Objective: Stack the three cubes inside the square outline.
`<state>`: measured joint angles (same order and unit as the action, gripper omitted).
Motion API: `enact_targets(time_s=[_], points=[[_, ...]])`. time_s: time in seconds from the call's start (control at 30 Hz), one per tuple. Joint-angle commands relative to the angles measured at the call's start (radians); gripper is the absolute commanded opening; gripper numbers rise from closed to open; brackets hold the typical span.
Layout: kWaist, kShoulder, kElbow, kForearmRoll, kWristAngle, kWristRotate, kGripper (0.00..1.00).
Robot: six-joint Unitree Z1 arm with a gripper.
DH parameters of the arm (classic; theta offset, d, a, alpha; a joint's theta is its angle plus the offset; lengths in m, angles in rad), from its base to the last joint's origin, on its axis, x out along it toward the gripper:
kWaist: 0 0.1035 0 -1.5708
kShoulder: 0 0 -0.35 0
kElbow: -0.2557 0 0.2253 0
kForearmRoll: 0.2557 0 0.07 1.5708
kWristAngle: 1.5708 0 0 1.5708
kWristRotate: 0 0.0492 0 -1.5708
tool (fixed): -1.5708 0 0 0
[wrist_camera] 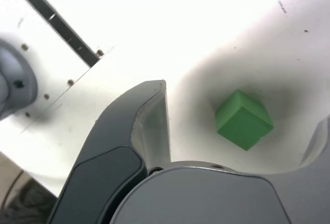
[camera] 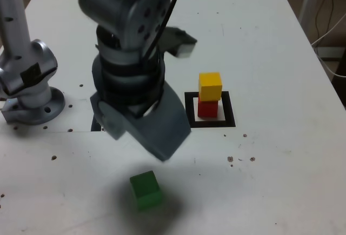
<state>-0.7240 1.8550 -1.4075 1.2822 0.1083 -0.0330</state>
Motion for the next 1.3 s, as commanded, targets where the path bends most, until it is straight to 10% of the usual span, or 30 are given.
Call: enact_targets(time_s=[0.0, 0.83, 1.27], points=[[-0.028, 0.016, 0.019, -0.033, 0.018, 0.031, 1.00], [-0.134, 0.148, 0.087, -0.198, 0.032, 0.104, 0.95], [-0.137, 0.174, 0.073, -0.189, 0.054, 0.078, 0.38]])
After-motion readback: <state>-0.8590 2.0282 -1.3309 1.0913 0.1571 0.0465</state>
